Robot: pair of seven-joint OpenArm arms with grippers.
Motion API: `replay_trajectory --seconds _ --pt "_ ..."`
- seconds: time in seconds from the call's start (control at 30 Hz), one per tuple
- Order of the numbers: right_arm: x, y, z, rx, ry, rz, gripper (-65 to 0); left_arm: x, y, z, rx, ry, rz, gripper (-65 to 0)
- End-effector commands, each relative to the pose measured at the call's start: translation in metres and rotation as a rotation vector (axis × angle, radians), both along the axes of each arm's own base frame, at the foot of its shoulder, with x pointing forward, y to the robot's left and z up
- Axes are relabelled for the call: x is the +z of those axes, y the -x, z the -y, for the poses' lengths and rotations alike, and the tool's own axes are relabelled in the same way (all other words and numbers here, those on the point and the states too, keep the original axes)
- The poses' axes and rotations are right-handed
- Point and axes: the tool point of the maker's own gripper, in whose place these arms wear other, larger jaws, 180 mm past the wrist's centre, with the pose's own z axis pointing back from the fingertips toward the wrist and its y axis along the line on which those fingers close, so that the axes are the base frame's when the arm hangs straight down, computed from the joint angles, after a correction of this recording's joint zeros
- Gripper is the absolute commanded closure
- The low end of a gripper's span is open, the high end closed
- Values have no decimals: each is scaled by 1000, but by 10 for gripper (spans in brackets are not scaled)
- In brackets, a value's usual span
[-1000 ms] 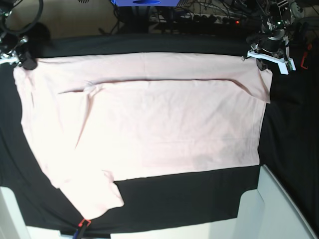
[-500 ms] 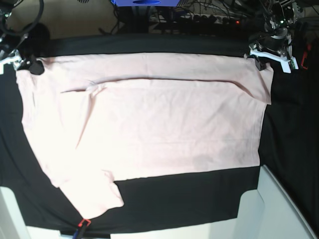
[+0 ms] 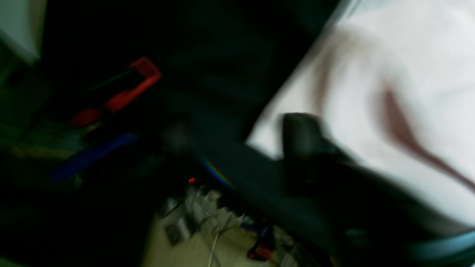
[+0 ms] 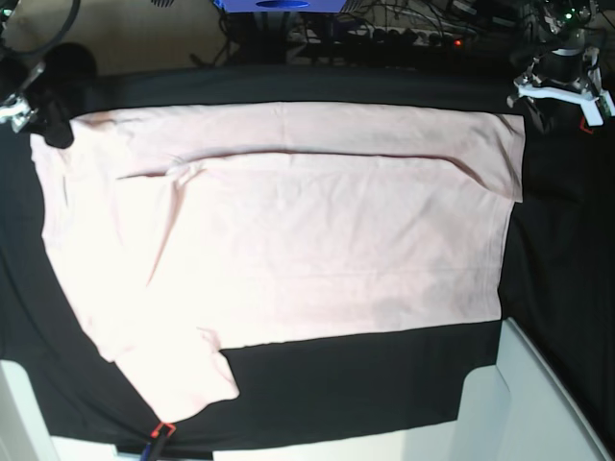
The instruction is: Fold the T-shirt properly
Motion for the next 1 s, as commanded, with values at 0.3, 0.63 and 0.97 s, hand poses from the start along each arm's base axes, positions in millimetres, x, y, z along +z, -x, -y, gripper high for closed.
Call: replay_trajectory --seconds 0.3,0.63,0.97 --pt "13 -29 -71 351 63 27 0 -21 -41 56 -143 97 26 0" --pt "-17 -23 -147 513 18 -43 -1 -64 -32 55 -102 158 -55 0" --pt "-28 -29 -203 610 -3 -19 -1 -68 -42 56 -96 170 -44 0"
